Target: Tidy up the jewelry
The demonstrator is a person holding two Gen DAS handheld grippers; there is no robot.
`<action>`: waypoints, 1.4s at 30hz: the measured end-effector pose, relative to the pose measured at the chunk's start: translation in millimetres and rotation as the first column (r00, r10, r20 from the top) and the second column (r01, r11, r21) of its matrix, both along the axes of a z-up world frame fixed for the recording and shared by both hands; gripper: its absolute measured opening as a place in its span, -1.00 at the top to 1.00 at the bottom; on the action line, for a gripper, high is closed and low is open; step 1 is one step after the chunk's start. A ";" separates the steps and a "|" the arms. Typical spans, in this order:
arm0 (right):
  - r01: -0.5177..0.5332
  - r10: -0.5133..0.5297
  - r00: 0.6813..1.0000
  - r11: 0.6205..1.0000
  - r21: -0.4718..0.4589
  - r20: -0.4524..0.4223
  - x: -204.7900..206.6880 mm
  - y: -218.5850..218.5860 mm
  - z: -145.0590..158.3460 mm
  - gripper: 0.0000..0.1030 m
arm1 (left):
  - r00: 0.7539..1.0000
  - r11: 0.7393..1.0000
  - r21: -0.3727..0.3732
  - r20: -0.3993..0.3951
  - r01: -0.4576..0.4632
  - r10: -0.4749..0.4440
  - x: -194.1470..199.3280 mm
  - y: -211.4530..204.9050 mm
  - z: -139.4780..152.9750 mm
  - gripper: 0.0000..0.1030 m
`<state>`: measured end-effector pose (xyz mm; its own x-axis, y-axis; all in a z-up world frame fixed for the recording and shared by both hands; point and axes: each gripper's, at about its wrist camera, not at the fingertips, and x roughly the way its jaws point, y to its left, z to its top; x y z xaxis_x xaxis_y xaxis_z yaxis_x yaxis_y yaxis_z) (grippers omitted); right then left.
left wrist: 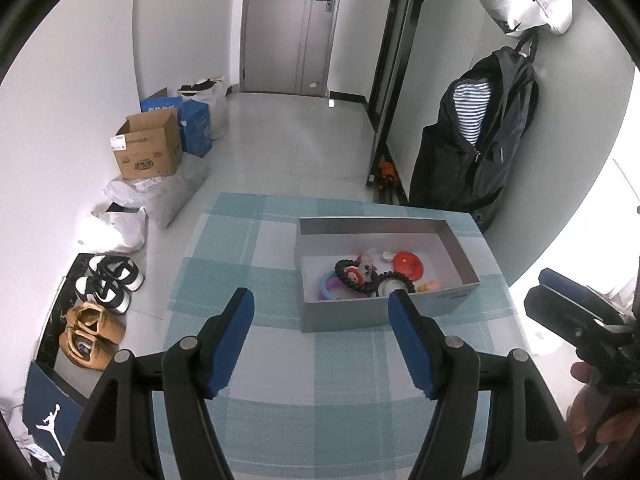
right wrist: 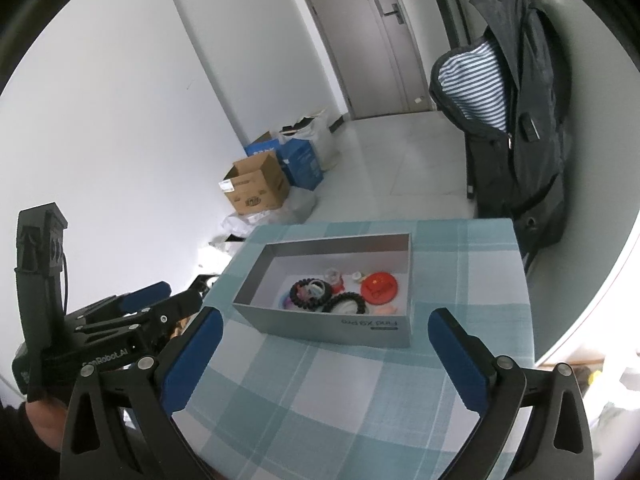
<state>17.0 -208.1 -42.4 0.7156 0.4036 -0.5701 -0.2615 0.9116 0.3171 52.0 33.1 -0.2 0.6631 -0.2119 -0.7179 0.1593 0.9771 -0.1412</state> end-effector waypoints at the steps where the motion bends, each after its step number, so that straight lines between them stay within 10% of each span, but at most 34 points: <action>1: -0.001 0.001 1.000 1.000 0.001 -0.003 0.4 0.1 -0.4 -1.00 | 1.000 1.000 -0.004 -0.002 0.001 -0.001 0.3 0.1 -0.3 -0.27; 42: -0.005 0.005 1.000 1.000 -0.004 -0.011 0.8 1.8 -2.2 -1.00 | 1.000 1.000 -0.021 -0.001 0.003 -0.003 -0.2 -4.0 -1.1 -0.27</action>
<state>17.8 -206.2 -44.6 0.7075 0.4044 -0.5795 -0.2623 0.9118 0.3160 51.8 29.1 -1.2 0.6617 -0.2287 -0.7141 0.1618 0.9735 -0.1618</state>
